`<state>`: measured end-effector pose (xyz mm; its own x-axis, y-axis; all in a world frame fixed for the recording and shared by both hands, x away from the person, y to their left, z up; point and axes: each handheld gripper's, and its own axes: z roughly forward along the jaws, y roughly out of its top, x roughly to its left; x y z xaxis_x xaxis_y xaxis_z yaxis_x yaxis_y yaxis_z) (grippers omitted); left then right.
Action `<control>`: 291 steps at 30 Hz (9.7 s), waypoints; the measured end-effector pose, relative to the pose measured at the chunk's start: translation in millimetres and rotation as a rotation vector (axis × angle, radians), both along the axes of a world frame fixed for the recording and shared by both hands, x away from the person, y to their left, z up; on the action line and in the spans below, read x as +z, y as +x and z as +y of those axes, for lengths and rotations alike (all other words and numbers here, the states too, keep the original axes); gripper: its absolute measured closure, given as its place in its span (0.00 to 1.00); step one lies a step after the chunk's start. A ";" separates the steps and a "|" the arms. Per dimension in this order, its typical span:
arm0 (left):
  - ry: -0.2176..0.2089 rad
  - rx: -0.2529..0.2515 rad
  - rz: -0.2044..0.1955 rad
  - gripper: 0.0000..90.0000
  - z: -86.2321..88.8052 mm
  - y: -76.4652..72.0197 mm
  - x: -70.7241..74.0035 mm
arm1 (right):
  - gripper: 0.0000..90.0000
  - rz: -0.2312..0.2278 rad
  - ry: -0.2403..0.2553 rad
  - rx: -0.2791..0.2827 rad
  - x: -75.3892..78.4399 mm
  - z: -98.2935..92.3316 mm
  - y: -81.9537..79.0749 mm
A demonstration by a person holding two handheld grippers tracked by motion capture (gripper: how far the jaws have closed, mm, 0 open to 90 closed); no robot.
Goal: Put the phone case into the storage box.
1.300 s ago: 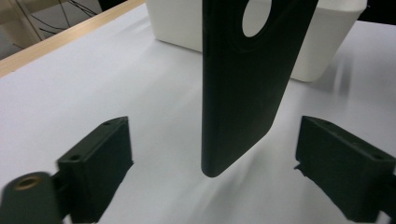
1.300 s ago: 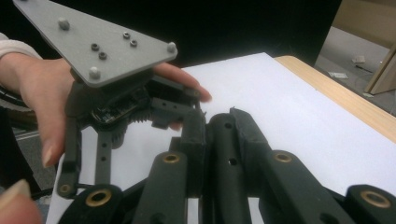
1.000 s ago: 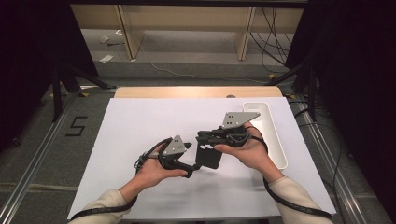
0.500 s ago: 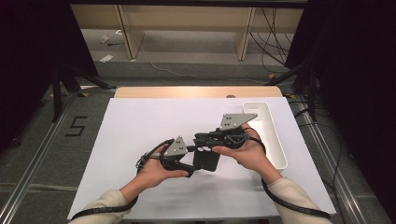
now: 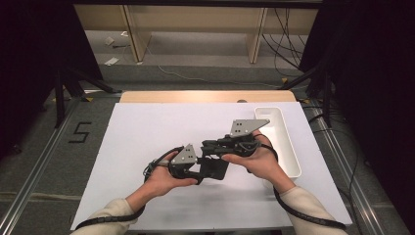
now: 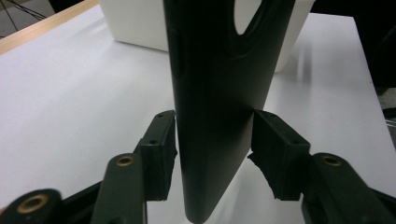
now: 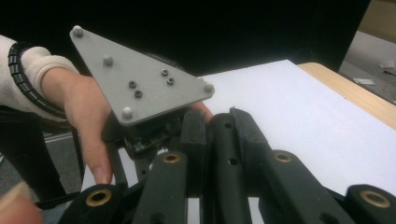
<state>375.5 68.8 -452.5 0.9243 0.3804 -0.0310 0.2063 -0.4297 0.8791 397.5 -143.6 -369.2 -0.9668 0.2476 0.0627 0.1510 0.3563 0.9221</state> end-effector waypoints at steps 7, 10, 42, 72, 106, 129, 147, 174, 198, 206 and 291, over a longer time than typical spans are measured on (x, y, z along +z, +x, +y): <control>0.019 -0.036 -0.037 0.64 0.1 -1.0 1.4 | 0.86 -0.003 0.013 0.017 -0.1 1.0 -0.8; 0.022 -0.037 -0.049 0.70 1.6 -0.9 2.9 | 0.86 0.001 0.029 0.023 -0.3 0.6 -0.5; -0.015 0.079 0.042 0.88 11.4 1.7 14.0 | 0.32 -0.072 0.140 -0.075 2.6 -7.2 5.9; -0.058 0.343 0.015 0.88 19.9 2.0 20.5 | 0.04 -0.090 0.112 -0.334 -14.9 -14.3 8.3; -0.058 0.364 0.035 0.88 -0.1 0.2 22.1 | 0.01 -0.088 0.144 -0.378 -17.3 -3.3 3.9; -0.032 0.336 0.038 0.88 -15.2 -1.8 21.1 | 0.00 -0.108 0.159 -0.391 -10.8 4.8 2.4; -0.041 0.327 0.039 0.88 -18.4 -3.1 21.5 | 0.15 -0.109 0.175 -0.425 -14.7 4.5 1.2; -0.065 0.308 0.004 0.86 -14.7 -3.7 25.6 | 0.17 -0.117 0.197 -0.430 -10.6 4.6 -0.6; -0.018 0.205 -0.072 0.00 15.0 -17.6 33.3 | 0.18 -0.114 0.208 -0.438 -9.0 1.2 -0.7; -0.022 0.204 -0.075 0.00 28.6 -22.3 32.9 | 0.18 -0.118 0.207 -0.445 -8.2 -1.5 0.1; 0.023 0.275 -0.087 0.00 89.2 -40.5 16.5 | 0.18 -0.161 0.255 -0.579 16.9 -49.0 14.5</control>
